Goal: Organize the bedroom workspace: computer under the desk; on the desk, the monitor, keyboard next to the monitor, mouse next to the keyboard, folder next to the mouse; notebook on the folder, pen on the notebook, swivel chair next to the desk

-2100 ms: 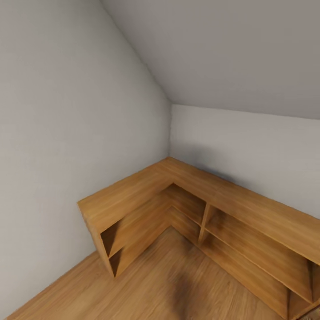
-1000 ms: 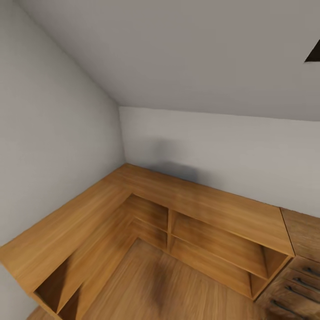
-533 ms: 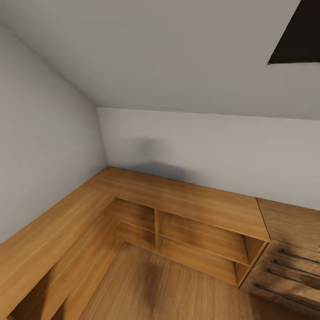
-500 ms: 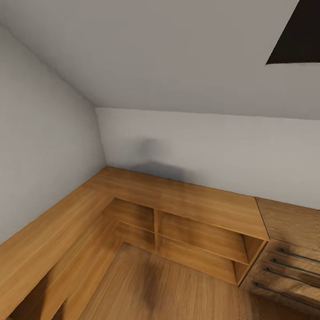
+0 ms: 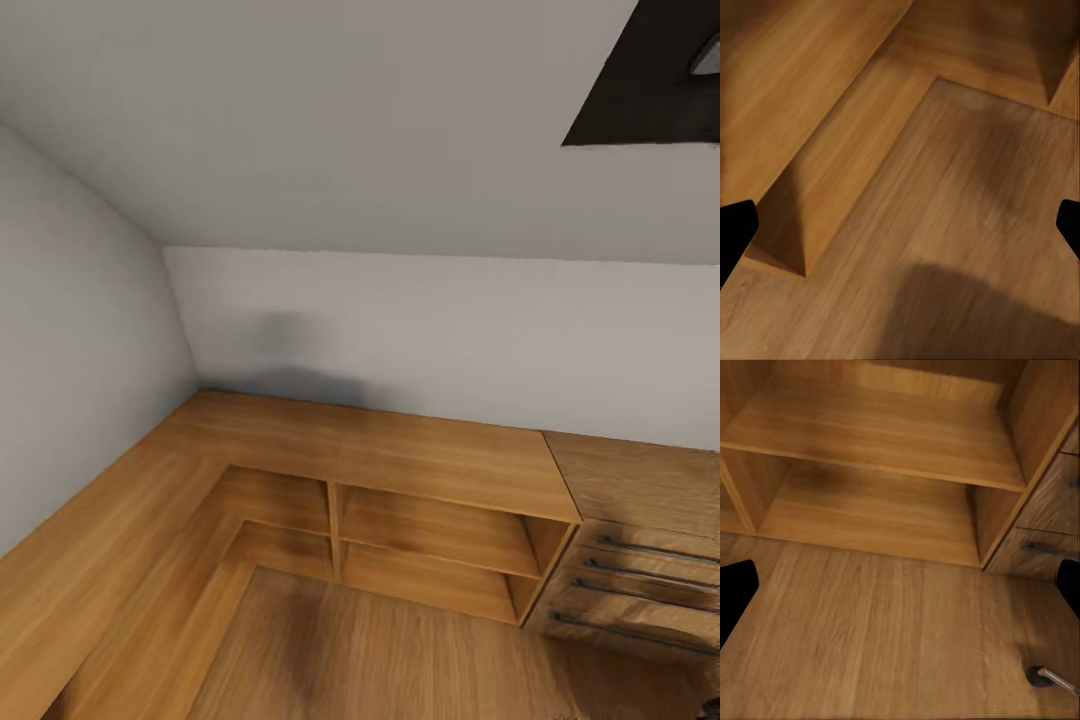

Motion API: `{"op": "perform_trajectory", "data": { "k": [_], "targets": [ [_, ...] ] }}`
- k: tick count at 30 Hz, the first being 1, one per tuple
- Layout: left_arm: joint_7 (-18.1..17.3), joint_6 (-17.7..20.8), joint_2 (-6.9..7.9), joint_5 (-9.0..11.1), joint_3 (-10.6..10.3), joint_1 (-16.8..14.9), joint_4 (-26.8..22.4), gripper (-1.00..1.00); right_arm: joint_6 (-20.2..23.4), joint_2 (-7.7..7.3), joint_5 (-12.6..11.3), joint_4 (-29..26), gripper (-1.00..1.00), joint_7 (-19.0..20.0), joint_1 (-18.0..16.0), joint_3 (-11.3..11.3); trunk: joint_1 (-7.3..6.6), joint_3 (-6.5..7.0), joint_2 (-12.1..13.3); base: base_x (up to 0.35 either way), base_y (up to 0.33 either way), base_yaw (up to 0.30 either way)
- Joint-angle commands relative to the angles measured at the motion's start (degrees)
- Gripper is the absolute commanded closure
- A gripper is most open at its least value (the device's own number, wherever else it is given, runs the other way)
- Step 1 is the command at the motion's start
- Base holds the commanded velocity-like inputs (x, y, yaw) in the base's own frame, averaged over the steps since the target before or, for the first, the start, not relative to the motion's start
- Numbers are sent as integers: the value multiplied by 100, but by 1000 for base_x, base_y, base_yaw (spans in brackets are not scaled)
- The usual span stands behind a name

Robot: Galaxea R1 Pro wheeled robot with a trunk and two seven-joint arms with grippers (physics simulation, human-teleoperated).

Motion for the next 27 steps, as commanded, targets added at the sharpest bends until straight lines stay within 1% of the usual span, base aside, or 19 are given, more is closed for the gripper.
{"op": "perform_trajectory", "data": {
  "k": [1,13,16,24,27],
  "targets": [
    [42,-13,1,20,-50,-4,-1,-100,-11,1,-23,4,-100,-33,-6,49,4,-12,-12,61,43,-288],
    [42,-10,4,24,-50,-4,-1,-100,-11,0,-19,5,-100,-32,-6,49,4,-12,-12,12,19,-280],
    [42,-10,6,27,-50,-4,-1,-100,-11,0,-18,4,-100,-32,-6,49,4,-12,-12,1,174,-272],
    [42,-10,5,27,-50,-4,-1,-100,-11,0,-18,6,-100,-32,-6,49,4,-12,-12,0,273,-271],
    [42,-10,6,27,-50,-4,-1,-100,-11,0,-13,6,-100,-32,-6,53,4,-12,-12,0,150,-271]
  ]
}}
